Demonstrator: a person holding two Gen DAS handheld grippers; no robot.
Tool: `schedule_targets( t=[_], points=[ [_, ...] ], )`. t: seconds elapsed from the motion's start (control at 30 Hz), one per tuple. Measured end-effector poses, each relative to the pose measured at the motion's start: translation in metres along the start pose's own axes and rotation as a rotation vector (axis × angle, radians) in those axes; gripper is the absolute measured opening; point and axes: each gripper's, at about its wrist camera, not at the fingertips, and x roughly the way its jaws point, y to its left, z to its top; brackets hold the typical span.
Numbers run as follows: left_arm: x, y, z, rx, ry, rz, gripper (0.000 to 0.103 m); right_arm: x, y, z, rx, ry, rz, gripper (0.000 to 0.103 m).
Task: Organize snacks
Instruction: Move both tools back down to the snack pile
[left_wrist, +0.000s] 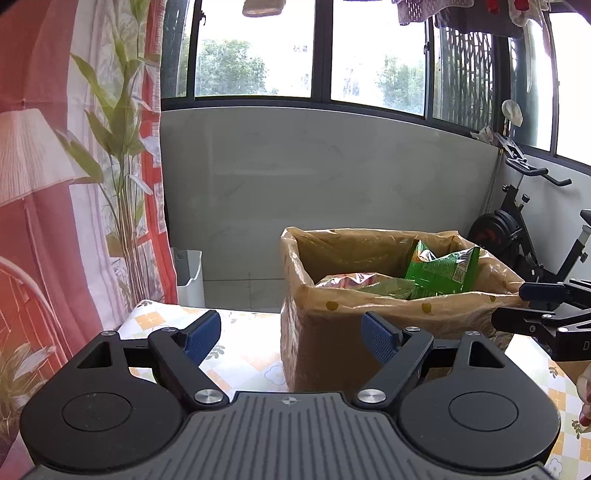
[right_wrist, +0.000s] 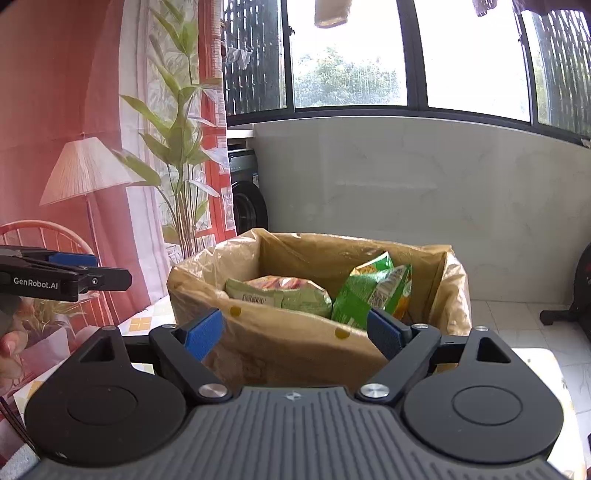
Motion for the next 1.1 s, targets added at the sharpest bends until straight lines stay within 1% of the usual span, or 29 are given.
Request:
schedule_targets(
  t=[0.1, 0.33, 0.43, 0.57, 0.67, 0.8, 1.0, 1.07, 1.1],
  points=[
    [-0.006, 0.002, -0.011, -0.015, -0.002, 0.006, 0.085, -0.004, 0.000, -0.008, 0.018, 0.009, -0.002, 0.087],
    [-0.013, 0.003, -0.037, -0.047, 0.024, 0.014, 0.085, -0.012, 0.006, -0.027, 0.017, 0.012, -0.002, 0.087],
    [-0.018, 0.000, -0.052, -0.049, 0.026, 0.030, 0.085, -0.014, 0.008, -0.035, 0.025, 0.014, -0.002, 0.087],
    [-0.018, -0.001, -0.072, -0.060, 0.071, 0.023, 0.085, -0.014, 0.008, -0.048, 0.023, 0.032, 0.004, 0.087],
    [-0.021, 0.000, -0.085, -0.064, 0.084, 0.032, 0.085, -0.014, 0.006, -0.058, 0.021, 0.047, 0.002, 0.087],
    [-0.020, 0.003, -0.102, -0.091, 0.121, 0.020, 0.084, -0.015, 0.003, -0.073, 0.033, 0.077, 0.005, 0.086],
    [-0.013, 0.001, -0.124, -0.089, 0.177, -0.009, 0.084, -0.013, 0.004, -0.103, 0.001, 0.162, -0.008, 0.078],
    [-0.009, 0.000, -0.131, -0.097, 0.196, -0.019, 0.083, -0.013, 0.005, -0.116, -0.002, 0.199, -0.009, 0.071],
    [-0.008, 0.000, -0.134, -0.102, 0.207, -0.022, 0.082, -0.013, 0.006, -0.124, -0.006, 0.220, -0.010, 0.063]
  ],
)
